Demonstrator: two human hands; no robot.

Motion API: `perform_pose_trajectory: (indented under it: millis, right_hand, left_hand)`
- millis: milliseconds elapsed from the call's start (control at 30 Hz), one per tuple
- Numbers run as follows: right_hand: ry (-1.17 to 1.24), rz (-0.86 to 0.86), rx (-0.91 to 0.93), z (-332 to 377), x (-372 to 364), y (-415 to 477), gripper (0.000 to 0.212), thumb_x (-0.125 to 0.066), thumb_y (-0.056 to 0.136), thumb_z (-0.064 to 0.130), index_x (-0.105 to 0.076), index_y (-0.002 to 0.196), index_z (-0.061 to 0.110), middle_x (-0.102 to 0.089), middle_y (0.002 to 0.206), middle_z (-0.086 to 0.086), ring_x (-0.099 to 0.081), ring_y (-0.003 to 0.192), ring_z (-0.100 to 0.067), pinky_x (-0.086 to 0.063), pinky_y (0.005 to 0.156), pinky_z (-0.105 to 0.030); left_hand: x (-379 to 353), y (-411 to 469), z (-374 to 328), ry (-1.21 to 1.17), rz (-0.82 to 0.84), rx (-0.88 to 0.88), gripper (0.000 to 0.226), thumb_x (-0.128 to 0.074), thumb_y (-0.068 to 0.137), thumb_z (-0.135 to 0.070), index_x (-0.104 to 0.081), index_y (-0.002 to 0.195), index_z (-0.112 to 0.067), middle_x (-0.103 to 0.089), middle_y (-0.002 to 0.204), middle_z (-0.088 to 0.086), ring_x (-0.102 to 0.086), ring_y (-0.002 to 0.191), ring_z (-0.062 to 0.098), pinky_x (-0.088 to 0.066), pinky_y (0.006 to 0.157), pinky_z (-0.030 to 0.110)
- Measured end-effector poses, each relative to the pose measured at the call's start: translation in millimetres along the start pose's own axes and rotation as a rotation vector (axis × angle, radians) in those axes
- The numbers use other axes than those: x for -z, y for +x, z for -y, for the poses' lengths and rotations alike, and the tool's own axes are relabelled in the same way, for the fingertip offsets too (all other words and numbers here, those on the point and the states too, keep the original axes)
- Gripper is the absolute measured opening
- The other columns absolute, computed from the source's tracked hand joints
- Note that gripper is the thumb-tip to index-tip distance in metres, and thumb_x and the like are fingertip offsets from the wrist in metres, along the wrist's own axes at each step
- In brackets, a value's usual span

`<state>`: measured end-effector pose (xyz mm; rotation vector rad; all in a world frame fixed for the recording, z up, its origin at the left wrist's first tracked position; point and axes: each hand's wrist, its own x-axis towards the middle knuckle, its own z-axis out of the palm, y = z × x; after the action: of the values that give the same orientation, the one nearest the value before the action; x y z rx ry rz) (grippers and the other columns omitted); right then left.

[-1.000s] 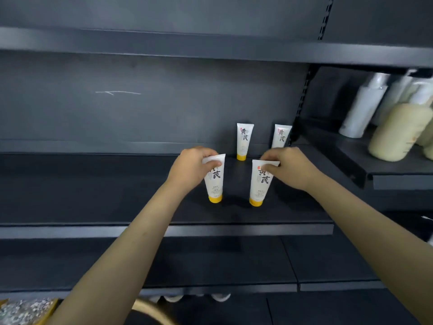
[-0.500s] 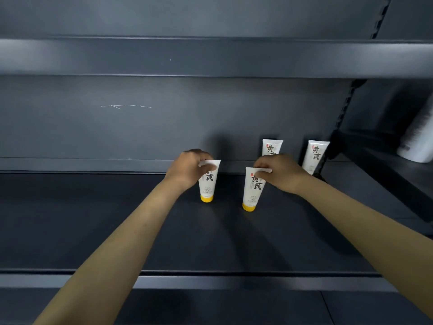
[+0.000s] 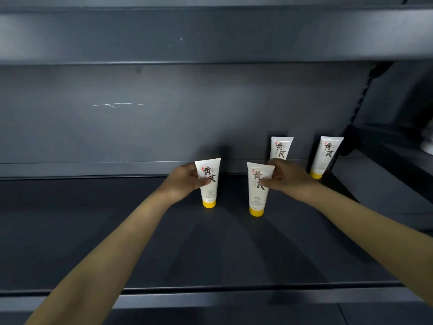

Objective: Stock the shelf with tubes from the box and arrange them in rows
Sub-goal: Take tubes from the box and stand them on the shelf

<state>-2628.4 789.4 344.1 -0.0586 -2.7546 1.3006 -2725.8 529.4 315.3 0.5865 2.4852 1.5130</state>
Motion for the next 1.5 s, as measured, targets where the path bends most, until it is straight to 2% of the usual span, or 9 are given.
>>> perform_pose_trajectory:
  millis: [100,267,600,700,833,1033,1167,1333,1500]
  right_hand:
    - [0.114,0.031,-0.057,-11.3,-8.0,-5.7,0.03,-0.072,0.08,0.01,-0.06,0.108,0.015,-0.069,0.102,0.003,-0.066,0.096,-0.011,-0.055,0.085,-0.03]
    - [0.033,0.015,-0.04,-17.0,-15.5,2.8,0.031,-0.07,0.082,0.012,-0.059,0.11,0.019,-0.066,0.104,0.009,-0.062,0.093,-0.001,-0.049,0.08,-0.016]
    - [-0.069,-0.185,-0.001,-13.2,-46.5,88.7,0.034,-0.064,0.083,0.01,-0.053,0.115,0.007,-0.066,0.114,-0.005,-0.063,0.105,-0.018,-0.048,0.086,-0.029]
    - [-0.043,-0.207,-0.016,-13.4,-54.9,102.4,0.032,-0.063,0.085,0.012,-0.052,0.114,0.007,-0.066,0.115,-0.005,-0.063,0.104,-0.02,-0.051,0.091,-0.036]
    - [-0.026,-0.213,0.006,-9.4,-62.4,112.4,0.033,-0.063,0.086,0.01,-0.052,0.117,0.007,-0.064,0.117,-0.006,-0.063,0.103,-0.019,-0.05,0.09,-0.032]
    - [-0.024,-0.26,-0.01,-1.8,-73.7,122.5,0.031,-0.063,0.085,0.009,-0.054,0.115,0.007,-0.065,0.116,-0.006,-0.063,0.101,-0.017,-0.04,0.078,-0.02]
    - [-0.052,-0.26,0.0,2.1,-78.1,127.0,0.03,-0.061,0.086,0.009,-0.054,0.115,0.008,-0.065,0.116,-0.005,-0.063,0.1,-0.018,-0.039,0.076,-0.02]
    - [-0.055,-0.231,-0.016,0.6,-76.7,127.1,0.035,-0.063,0.084,0.011,-0.052,0.116,0.007,-0.065,0.115,-0.007,-0.063,0.102,-0.023,-0.05,0.087,-0.033]
    - [-0.086,-0.195,-0.043,5.4,-72.5,123.5,0.041,-0.068,0.08,0.013,-0.052,0.117,0.007,-0.066,0.113,-0.006,-0.062,0.102,-0.022,-0.046,0.083,-0.026]
  left_hand:
    - [-10.6,-0.1,15.3,-0.136,0.007,0.023,0.022,-0.069,0.084,-0.016,-0.064,0.101,-0.03,-0.071,0.104,-0.01,-0.066,0.1,0.008,-0.052,0.089,0.028]
    - [-9.2,8.4,31.1,-0.105,0.057,-0.01,0.028,-0.07,0.084,-0.019,-0.064,0.109,-0.029,-0.071,0.106,-0.013,-0.067,0.097,0.005,-0.051,0.092,0.03]
    - [28.1,48.2,40.6,-0.076,-0.06,0.004,0.022,-0.068,0.085,-0.01,-0.065,0.106,-0.016,-0.069,0.106,0.005,-0.065,0.099,0.018,-0.053,0.093,0.042]
    - [31.2,58.4,39.7,-0.05,-0.106,0.016,0.023,-0.067,0.085,-0.008,-0.063,0.108,-0.012,-0.068,0.106,0.006,-0.063,0.096,0.018,-0.054,0.089,0.037]
    - [32.6,67.6,41.4,-0.014,-0.224,0.025,0.033,-0.07,0.083,-0.009,-0.053,0.111,-0.012,-0.064,0.105,0.001,-0.06,0.094,0.015,-0.049,0.07,0.022]
    - [36.0,76.6,46.4,0.064,-0.308,0.027,0.029,-0.073,0.081,-0.014,-0.057,0.106,-0.012,-0.063,0.098,-0.002,-0.058,0.09,0.015,-0.043,0.076,0.025]
    - [36.8,76.0,44.5,0.066,-0.294,0.01,0.027,-0.073,0.081,-0.014,-0.058,0.102,-0.013,-0.064,0.096,-0.002,-0.059,0.09,0.015,-0.044,0.077,0.026]
    - [35.0,72.4,44.8,0.067,-0.283,0.012,0.03,-0.072,0.082,-0.016,-0.055,0.107,-0.012,-0.062,0.1,-0.002,-0.057,0.092,0.014,-0.043,0.078,0.026]
    - [34.5,67.5,38.4,0.088,-0.255,0.036,0.037,-0.07,0.083,-0.015,-0.053,0.116,-0.008,-0.062,0.104,0.0,-0.057,0.094,0.014,-0.042,0.077,0.026]
